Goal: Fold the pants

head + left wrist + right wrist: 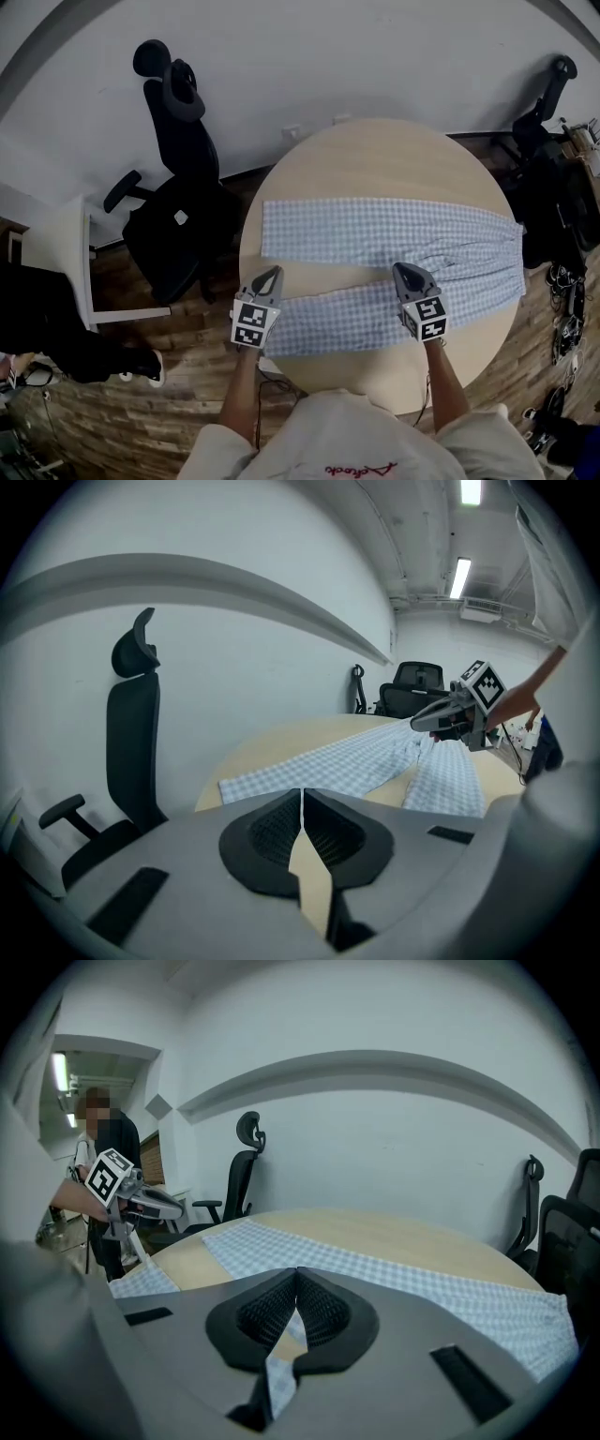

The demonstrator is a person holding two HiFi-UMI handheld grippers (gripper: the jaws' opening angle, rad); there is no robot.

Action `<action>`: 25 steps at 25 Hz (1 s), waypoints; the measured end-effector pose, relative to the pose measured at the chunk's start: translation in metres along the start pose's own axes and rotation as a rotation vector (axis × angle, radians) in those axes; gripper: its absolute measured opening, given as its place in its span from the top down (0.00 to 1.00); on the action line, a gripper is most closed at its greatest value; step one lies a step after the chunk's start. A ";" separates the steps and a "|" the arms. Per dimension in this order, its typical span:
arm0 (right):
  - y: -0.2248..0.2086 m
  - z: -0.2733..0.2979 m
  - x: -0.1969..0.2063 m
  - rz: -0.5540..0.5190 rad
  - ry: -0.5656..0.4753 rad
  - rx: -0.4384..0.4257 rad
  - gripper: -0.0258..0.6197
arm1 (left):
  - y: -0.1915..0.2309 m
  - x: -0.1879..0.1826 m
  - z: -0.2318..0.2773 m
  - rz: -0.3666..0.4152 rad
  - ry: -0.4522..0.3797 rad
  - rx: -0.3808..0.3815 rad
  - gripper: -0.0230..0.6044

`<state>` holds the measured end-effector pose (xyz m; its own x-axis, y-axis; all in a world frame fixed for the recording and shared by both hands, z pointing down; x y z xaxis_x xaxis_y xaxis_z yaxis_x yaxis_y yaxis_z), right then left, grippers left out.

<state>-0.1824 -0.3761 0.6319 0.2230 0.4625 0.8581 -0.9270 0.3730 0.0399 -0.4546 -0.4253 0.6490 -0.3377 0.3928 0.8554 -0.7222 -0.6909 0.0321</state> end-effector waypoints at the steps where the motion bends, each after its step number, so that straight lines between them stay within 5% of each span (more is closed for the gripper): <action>1: -0.003 0.010 0.000 -0.008 0.011 -0.004 0.91 | 0.008 0.000 0.008 0.012 0.009 0.004 0.90; 6: -0.016 0.058 -0.003 -0.065 0.055 -0.056 0.91 | 0.046 0.003 0.045 0.136 0.087 0.025 0.90; 9: -0.026 0.085 -0.010 -0.177 0.105 -0.095 0.91 | 0.067 0.002 0.066 0.289 0.163 0.059 0.90; 13: -0.035 0.125 -0.012 -0.528 0.222 -0.164 0.91 | 0.100 -0.004 0.096 0.663 0.304 0.103 0.90; 16: -0.039 0.152 -0.009 -0.812 0.307 -0.227 0.91 | 0.120 -0.012 0.118 0.829 0.381 0.143 0.90; 19: -0.044 0.174 -0.005 -0.920 0.369 -0.288 0.91 | 0.129 -0.017 0.137 0.872 0.431 0.197 0.90; 23: -0.050 0.193 -0.005 -0.855 0.419 -0.357 0.91 | 0.132 -0.011 0.155 0.794 0.513 0.310 0.90; 24: -0.052 0.198 -0.004 -0.835 0.439 -0.376 0.91 | 0.132 -0.007 0.158 0.768 0.539 0.341 0.87; 25: -0.054 0.202 -0.002 -0.816 0.461 -0.399 0.91 | 0.131 -0.004 0.160 0.746 0.566 0.372 0.75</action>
<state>-0.1941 -0.5595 0.7315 0.9150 0.1802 0.3609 -0.2902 0.9155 0.2787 -0.4515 -0.6149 0.7328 -0.9337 -0.0539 0.3541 -0.0073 -0.9855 -0.1693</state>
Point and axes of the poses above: the fingertips, and each gripper's own axes: z forward along the fingers, y to its left, x out of its underside, the point moved 1 cm from there along -z, backward along the fingers, and after that the axes turned 2 degrees about -z, right-handed, at the moved point
